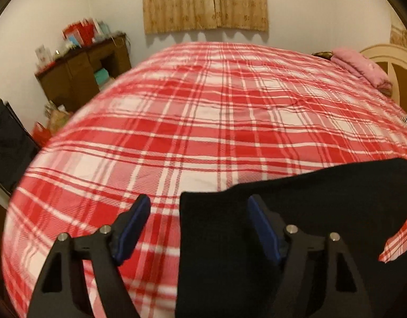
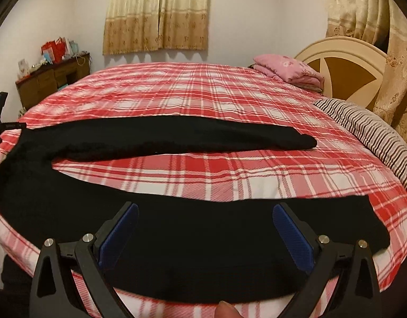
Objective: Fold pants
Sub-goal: 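Lower both grippers onto the black pant legs' hem ends and close them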
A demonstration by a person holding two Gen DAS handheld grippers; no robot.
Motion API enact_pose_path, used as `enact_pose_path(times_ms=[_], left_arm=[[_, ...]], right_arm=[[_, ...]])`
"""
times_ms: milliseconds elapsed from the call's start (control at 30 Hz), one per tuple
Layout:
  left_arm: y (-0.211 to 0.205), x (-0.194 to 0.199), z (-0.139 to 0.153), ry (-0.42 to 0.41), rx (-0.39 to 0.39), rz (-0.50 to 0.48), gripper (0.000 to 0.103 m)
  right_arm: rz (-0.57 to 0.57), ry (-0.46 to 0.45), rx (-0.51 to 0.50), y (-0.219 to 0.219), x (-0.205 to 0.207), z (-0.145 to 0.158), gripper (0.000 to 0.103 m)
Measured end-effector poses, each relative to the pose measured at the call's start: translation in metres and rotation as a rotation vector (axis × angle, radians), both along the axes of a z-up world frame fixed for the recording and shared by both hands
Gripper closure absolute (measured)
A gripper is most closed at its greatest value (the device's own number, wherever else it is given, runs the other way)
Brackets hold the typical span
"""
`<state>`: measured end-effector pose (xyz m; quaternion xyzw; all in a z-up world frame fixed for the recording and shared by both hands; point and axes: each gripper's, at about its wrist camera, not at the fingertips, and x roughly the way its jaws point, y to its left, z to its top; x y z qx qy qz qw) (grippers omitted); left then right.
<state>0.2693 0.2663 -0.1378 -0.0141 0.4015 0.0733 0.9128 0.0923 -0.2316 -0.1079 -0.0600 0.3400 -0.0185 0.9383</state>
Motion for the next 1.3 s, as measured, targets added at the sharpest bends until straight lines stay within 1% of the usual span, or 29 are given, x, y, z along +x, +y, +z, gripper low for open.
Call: enact_pose_path(times_ms=[67, 100, 167, 200, 267, 300, 333, 367, 400, 433, 500, 533, 633, 700, 767, 833, 1000, 1100, 1167, 1300], left_arm=[[0.003, 0.007, -0.006, 0.021, -0.011, -0.002, 0.026], [0.006, 0.013, -0.011, 0.028, -0.019, -0.006, 0.028], [0.007, 0.017, -0.018, 0.059, -0.048, -0.022, 0.042], [0.01, 0.021, -0.022, 0.07, -0.069, -0.029, 0.046], [0.011, 0.022, -0.027, 0.089, -0.1, -0.046, 0.057], [0.013, 0.025, -0.03, 0.093, -0.097, -0.048, 0.058], [0.013, 0.028, -0.031, 0.095, -0.095, -0.051, 0.061], [0.013, 0.027, -0.031, 0.098, -0.094, -0.059, 0.066], [0.013, 0.026, -0.031, 0.1, -0.09, -0.065, 0.069], [0.013, 0.026, -0.03, 0.107, -0.078, -0.071, 0.072], [0.014, 0.027, -0.026, 0.113, -0.075, -0.085, 0.078], [0.014, 0.026, -0.024, 0.111, -0.069, -0.095, 0.081], [0.015, 0.028, -0.021, 0.123, -0.073, -0.099, 0.084], [0.018, 0.027, -0.02, 0.116, -0.107, -0.092, 0.085], [0.021, 0.03, -0.022, 0.128, -0.145, -0.072, 0.085], [0.021, 0.033, -0.026, 0.146, -0.135, -0.062, 0.085], [0.013, 0.035, -0.03, 0.157, -0.083, -0.072, 0.085], [0.014, 0.036, -0.03, 0.166, -0.079, -0.076, 0.085], [0.015, 0.037, -0.031, 0.164, -0.083, -0.082, 0.085], [0.014, 0.037, -0.033, 0.169, -0.082, -0.085, 0.085]], right_arm=[[-0.002, 0.004, -0.017, -0.003, 0.007, 0.0, 0.001], [-0.003, 0.006, -0.022, -0.005, 0.011, 0.001, 0.001], [-0.004, 0.012, -0.022, -0.01, 0.018, 0.002, 0.001], [-0.003, 0.015, -0.018, -0.013, 0.023, 0.004, 0.001], [-0.004, 0.012, -0.015, -0.018, 0.03, 0.006, 0.001], [-0.005, 0.007, -0.015, -0.022, 0.034, 0.008, 0.001], [-0.004, 0.006, -0.012, -0.025, 0.037, 0.009, 0.002], [-0.004, 0.009, -0.005, -0.03, 0.042, 0.011, 0.005], [-0.006, 0.014, 0.004, -0.036, 0.048, 0.014, 0.019], [-0.005, 0.026, 0.013, -0.043, 0.055, 0.015, 0.036], [-0.009, 0.073, 0.038, -0.06, 0.072, 0.017, 0.048], [-0.019, 0.093, 0.059, -0.073, 0.084, 0.018, 0.051], [-0.071, 0.098, 0.075, -0.105, 0.108, 0.024, 0.052], [-0.117, 0.092, 0.069, -0.129, 0.128, 0.029, 0.052], [-0.158, 0.093, 0.077, -0.152, 0.149, 0.032, 0.052], [-0.188, 0.1, 0.109, -0.177, 0.175, 0.031, 0.052], [-0.234, 0.164, 0.145, -0.217, 0.233, 0.015, 0.052], [-0.249, 0.179, 0.142, -0.239, 0.264, 0.005, 0.052], [-0.252, 0.197, 0.172, -0.251, 0.281, -0.003, 0.052], [-0.227, 0.263, 0.235, -0.266, 0.309, -0.025, 0.052]])
